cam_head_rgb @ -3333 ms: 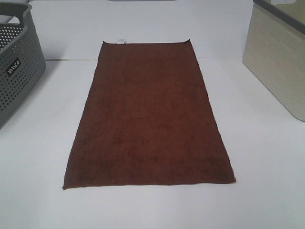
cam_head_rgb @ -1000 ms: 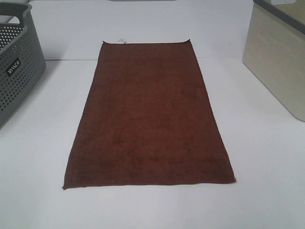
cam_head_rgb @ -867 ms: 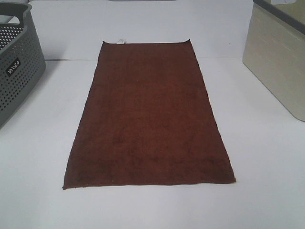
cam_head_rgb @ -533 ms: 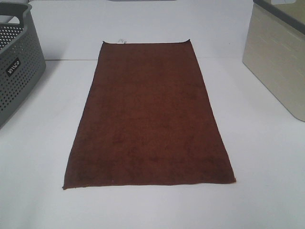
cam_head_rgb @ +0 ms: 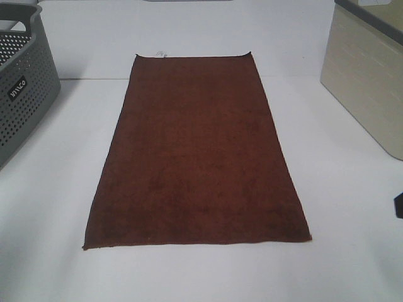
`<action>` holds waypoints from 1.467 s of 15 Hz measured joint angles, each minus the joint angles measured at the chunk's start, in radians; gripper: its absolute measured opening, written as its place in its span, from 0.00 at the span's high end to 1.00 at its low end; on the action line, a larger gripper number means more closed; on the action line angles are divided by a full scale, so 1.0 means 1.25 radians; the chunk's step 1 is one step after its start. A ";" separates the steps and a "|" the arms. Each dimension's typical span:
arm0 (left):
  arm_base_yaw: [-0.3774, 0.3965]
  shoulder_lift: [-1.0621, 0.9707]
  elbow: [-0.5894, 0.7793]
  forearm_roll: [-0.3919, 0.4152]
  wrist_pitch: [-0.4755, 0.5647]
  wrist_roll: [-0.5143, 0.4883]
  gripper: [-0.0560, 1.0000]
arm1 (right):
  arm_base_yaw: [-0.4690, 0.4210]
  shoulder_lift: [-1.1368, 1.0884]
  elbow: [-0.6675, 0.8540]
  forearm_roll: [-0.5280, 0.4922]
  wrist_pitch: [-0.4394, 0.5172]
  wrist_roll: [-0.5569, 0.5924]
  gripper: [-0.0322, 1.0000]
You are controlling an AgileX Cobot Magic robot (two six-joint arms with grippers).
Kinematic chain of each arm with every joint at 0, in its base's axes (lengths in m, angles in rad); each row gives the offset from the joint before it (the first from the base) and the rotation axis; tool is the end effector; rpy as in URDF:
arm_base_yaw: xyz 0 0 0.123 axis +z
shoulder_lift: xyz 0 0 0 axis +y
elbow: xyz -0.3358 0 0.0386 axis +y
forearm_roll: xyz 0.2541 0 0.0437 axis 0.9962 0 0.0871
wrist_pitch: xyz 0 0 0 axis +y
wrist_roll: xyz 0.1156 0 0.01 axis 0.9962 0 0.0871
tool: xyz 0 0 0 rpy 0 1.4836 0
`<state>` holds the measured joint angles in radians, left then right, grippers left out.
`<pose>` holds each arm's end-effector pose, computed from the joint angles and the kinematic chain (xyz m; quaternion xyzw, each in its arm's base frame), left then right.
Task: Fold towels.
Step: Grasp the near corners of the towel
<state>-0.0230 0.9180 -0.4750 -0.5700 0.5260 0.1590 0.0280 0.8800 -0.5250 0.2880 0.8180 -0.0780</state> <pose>0.1511 -0.0350 0.2628 -0.0984 0.9160 -0.1925 0.3380 0.1234 0.0275 0.2597 0.0191 0.9631 0.1192 0.2407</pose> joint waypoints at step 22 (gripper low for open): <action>-0.057 0.775 -0.134 -0.774 0.015 0.795 0.25 | 0.058 0.756 -0.107 0.674 -0.230 -0.734 0.24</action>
<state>-0.0940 1.8870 -0.6420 -1.5380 0.5450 1.1530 0.1010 1.8250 -0.6590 1.1310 0.5310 -0.9960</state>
